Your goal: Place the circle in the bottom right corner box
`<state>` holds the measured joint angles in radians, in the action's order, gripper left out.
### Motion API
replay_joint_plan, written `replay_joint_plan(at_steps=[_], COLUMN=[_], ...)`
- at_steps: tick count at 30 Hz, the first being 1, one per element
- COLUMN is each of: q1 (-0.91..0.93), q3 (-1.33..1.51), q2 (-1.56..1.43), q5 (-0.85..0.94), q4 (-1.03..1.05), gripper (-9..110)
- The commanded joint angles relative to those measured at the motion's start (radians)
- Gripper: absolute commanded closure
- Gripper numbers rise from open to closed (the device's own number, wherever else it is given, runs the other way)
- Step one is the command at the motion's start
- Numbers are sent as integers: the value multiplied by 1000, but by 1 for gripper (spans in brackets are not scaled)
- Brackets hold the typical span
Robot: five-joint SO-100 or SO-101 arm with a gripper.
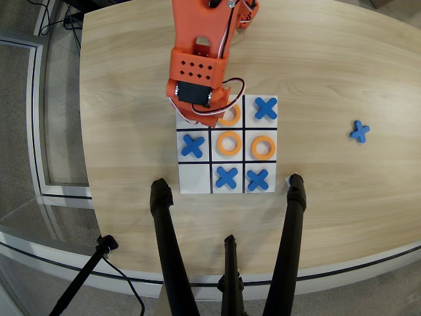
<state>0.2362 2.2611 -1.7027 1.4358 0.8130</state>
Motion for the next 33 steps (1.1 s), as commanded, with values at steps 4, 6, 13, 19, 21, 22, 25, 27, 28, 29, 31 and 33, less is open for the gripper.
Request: replay_joint_plan(at_steps=[4,6,13,19,21,22,25,27,28,29,31,33], q1=[-8,-6,2,6,6,6,6,6,6,8,8,8], q3=[-21,-23,-15,-31,-38,-41,-66,-109,-140,-178,-262,-353], q2=[25,25,17,8,2,-5,-23,-34,-41,-49,-63,-74], q5=[-8,-8,12,15,15,17,20,21,21,21,21,21], q4=[-34,-34,-38,-34,-31,-28,-8,44,86,135,238,327], gripper=[102,102,98,95,94,93,93,92,92,92,92,92])
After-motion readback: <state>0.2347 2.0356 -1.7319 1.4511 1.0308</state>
